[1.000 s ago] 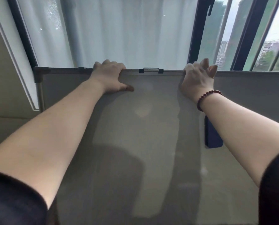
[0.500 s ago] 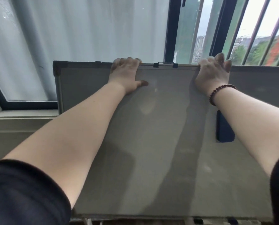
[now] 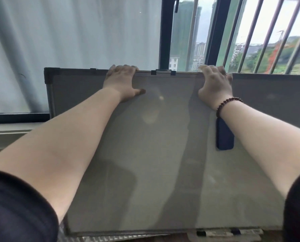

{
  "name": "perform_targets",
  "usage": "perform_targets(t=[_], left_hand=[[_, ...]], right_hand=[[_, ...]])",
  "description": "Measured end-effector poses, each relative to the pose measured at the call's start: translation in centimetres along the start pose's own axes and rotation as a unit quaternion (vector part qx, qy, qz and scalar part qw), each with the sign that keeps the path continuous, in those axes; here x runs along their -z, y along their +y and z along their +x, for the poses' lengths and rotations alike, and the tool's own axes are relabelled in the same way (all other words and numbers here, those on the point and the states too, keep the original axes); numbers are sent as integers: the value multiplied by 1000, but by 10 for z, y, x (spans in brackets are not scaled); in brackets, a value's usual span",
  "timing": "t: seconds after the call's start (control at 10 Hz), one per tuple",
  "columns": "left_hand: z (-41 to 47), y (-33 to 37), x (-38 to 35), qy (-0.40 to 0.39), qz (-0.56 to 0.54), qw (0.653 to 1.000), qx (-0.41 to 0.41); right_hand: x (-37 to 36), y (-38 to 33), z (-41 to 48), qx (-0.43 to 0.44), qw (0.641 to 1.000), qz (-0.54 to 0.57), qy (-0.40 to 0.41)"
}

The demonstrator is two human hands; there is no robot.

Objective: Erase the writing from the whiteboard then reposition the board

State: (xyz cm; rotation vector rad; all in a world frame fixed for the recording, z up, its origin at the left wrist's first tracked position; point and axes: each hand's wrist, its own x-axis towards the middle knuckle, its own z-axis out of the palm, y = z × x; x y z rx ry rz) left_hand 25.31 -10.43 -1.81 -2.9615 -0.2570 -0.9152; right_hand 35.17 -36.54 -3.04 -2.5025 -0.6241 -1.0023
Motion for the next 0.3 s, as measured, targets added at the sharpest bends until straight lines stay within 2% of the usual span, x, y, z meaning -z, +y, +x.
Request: perform_targets(t=[0.1,0.2,0.3], left_hand=[[-17,-1,5,0,-25,1000,-15],[-42,0,9,35,-72,996,-28],[-75,-9,7,79,-160,984,-2]], right_hand=[[7,-3,-15,-16,998,56,0],[12,0,-30,-41,995,94,-5],[19,3,-45,-81,988,129,-3]])
